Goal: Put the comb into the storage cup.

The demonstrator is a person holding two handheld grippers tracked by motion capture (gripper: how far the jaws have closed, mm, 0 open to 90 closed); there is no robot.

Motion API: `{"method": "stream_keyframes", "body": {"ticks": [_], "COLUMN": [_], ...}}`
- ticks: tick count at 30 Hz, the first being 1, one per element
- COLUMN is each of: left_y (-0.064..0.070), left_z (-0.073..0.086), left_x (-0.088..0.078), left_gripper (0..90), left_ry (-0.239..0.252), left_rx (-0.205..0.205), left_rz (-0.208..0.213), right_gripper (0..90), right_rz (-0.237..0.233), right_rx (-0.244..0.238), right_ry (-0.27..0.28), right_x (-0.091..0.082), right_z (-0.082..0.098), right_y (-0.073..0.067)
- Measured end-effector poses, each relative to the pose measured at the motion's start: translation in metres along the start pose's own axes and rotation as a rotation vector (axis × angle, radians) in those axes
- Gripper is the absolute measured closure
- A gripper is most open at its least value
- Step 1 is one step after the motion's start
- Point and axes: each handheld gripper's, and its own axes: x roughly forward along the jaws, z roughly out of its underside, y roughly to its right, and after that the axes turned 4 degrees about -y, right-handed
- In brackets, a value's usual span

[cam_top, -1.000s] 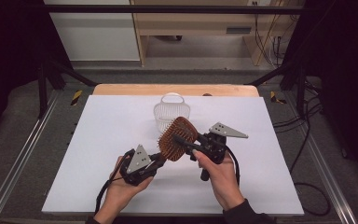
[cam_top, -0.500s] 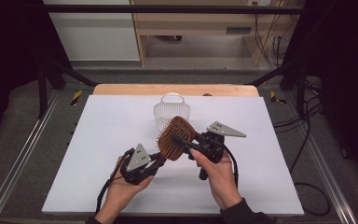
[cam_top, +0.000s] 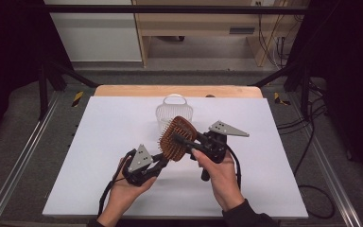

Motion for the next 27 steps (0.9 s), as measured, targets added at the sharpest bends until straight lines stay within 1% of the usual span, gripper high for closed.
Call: {"method": "stream_keyframes", "body": {"ticks": [5, 16, 18, 21, 22, 23, 26, 27], "left_y": [-0.0007, -0.0019, -0.0023, -0.0039, -0.0044, -0.0047, -0.0054, -0.0057], "left_z": [0.0003, 0.0007, 0.0005, 0.0005, 0.0005, 0.0006, 0.0009, 0.0011], "left_x": [0.0015, 0.0025, 0.0030, 0.0035, 0.0034, 0.0026, 0.0005, -0.0006], "left_gripper": [72.4, 71.9, 71.7, 70.0, 65.5, 62.0, 58.8, 51.1], "left_ry": [-0.002, -0.002, 0.000, 0.005, 0.009, 0.020, 0.031, 0.037], "left_rx": [-0.011, -0.015, -0.022, -0.043, -0.048, -0.053, -0.061, -0.066], "left_rz": [0.001, 0.000, 0.004, 0.006, 0.008, -0.001, -0.004, -0.006], "right_gripper": [53.2, 53.5, 53.5, 53.6, 53.7, 53.8, 53.7, 53.7], "right_rz": [0.003, 0.008, 0.009, 0.013, 0.023, 0.029, 0.032, 0.043], "right_rx": [0.001, 0.002, 0.005, 0.003, -0.004, -0.007, 0.007, 0.020], "right_ry": [-0.003, -0.005, -0.004, -0.002, -0.001, -0.001, 0.005, 0.015], "right_x": [0.0006, 0.0011, 0.0008, 0.0005, 0.0001, -0.0003, -0.0020, -0.0044], "right_z": [0.0001, 0.0001, -0.0001, -0.0004, -0.0007, -0.0008, -0.0012, -0.0025], "right_y": [0.0003, 0.0000, 0.0003, 0.0009, 0.0015, 0.0024, 0.0052, 0.0080]}}
